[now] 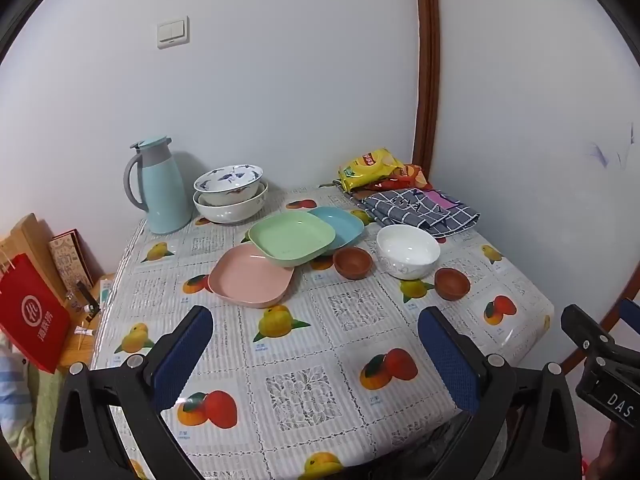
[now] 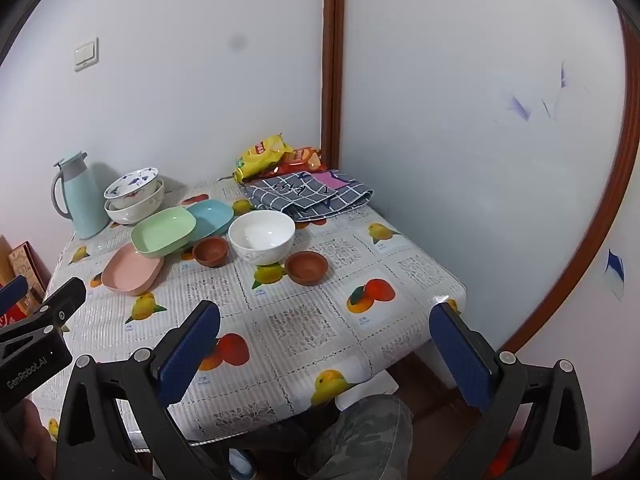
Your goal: Organize plates and bowls
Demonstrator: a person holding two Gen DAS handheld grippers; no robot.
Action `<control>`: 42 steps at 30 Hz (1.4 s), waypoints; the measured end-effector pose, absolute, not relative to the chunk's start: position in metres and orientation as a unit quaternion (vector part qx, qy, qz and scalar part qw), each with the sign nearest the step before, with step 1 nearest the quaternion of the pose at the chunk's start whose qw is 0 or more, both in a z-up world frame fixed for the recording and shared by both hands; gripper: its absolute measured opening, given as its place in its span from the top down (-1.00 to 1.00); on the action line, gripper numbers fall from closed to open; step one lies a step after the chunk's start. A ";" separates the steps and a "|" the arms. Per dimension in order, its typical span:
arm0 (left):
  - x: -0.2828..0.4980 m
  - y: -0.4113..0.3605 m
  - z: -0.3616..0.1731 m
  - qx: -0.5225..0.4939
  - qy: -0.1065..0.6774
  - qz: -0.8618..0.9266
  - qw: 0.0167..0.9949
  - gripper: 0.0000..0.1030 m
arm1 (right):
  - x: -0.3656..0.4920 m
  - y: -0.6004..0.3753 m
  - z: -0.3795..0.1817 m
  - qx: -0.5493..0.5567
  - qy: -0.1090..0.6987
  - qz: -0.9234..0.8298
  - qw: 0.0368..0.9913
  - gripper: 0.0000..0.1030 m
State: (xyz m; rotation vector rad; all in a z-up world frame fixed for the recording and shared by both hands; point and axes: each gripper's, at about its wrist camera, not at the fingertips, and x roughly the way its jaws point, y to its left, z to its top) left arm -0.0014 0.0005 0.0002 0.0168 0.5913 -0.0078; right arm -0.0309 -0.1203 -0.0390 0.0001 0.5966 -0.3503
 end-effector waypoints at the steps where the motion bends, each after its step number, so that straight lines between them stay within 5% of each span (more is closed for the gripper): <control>1: -0.003 0.001 0.000 0.005 0.291 -0.004 0.957 -1.00 | -0.031 -0.120 -0.040 -0.003 0.294 -0.172 0.940 -1.00; 42: -0.002 0.007 0.002 -0.003 0.298 0.002 0.955 -1.00 | -0.033 -0.113 -0.038 -0.010 0.295 -0.163 0.941 -1.00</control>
